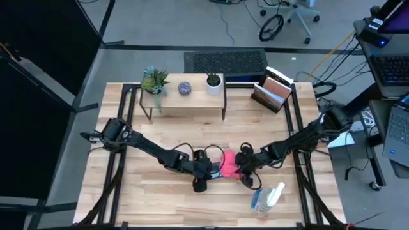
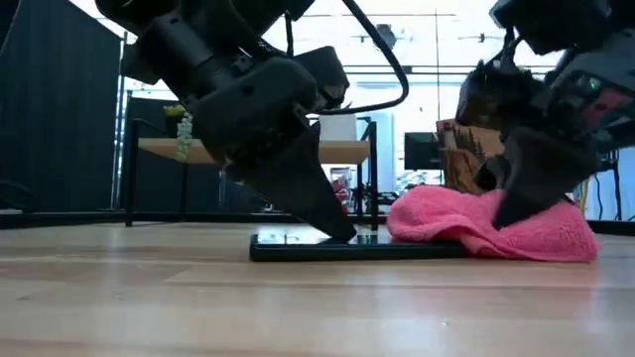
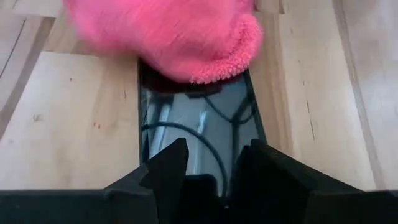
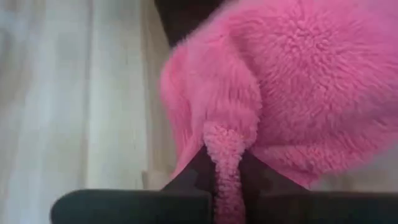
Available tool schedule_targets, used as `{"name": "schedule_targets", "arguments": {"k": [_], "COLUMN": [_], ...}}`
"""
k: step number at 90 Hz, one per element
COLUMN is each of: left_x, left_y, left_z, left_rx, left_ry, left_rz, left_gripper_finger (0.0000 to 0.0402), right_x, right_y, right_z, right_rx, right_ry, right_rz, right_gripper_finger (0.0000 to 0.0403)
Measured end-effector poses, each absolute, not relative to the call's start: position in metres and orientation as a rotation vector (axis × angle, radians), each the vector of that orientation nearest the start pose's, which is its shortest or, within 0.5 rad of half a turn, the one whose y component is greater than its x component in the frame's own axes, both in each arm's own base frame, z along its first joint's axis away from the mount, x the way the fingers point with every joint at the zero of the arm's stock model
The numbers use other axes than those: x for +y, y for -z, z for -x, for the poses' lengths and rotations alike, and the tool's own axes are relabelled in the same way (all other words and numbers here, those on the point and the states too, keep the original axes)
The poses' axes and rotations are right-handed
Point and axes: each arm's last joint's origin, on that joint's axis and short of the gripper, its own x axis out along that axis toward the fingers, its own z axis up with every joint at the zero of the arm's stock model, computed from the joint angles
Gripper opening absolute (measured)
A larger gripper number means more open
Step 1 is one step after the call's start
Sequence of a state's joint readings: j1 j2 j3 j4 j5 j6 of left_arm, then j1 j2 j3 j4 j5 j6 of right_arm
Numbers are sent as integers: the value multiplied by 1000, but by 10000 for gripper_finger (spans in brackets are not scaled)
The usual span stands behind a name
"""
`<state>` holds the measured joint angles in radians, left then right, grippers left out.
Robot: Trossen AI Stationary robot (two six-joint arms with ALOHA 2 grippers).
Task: Apply microfiber cloth
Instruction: Wipe the front of the cellphone using the pink microfiber cloth
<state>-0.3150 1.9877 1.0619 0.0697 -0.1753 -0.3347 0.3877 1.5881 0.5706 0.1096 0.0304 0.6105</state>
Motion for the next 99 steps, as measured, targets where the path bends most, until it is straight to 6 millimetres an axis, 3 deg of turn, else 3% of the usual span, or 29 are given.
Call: {"name": "schedule_targets", "arguments": {"k": [18, 34, 47, 53, 68, 85, 99], "left_x": [-113, -113, -110, -109, -106, -110, -118], "left_y": [-112, -113, -123, -130, -172, -192, -173], "left_z": [-369, -370, -367, -365, -355, -335, -330], "left_rx": [822, 821, 814, 806, 743, 812, 922], "left_ry": [-12, -12, -18, -24, -36, -56, -59], "left_rz": [114, 114, 111, 94, 118, 223, 210], "left_gripper_finger": [164, 164, 164, 164, 164, 164, 164], "right_x": [117, 118, 114, 110, 104, 96, 90], "right_y": [-101, -120, -157, -164, -178, -176, -154], "right_z": [-240, -231, -245, -249, -268, -287, -298], "right_rx": [1098, 1137, 881, 812, 578, 412, 422], "right_ry": [-240, -365, -347, -298, -268, -277, -256], "right_rz": [-451, -498, -395, -313, -221, -167, -114], "right_gripper_finger": [4, 4, 4, 4, 4, 4, 4]}}
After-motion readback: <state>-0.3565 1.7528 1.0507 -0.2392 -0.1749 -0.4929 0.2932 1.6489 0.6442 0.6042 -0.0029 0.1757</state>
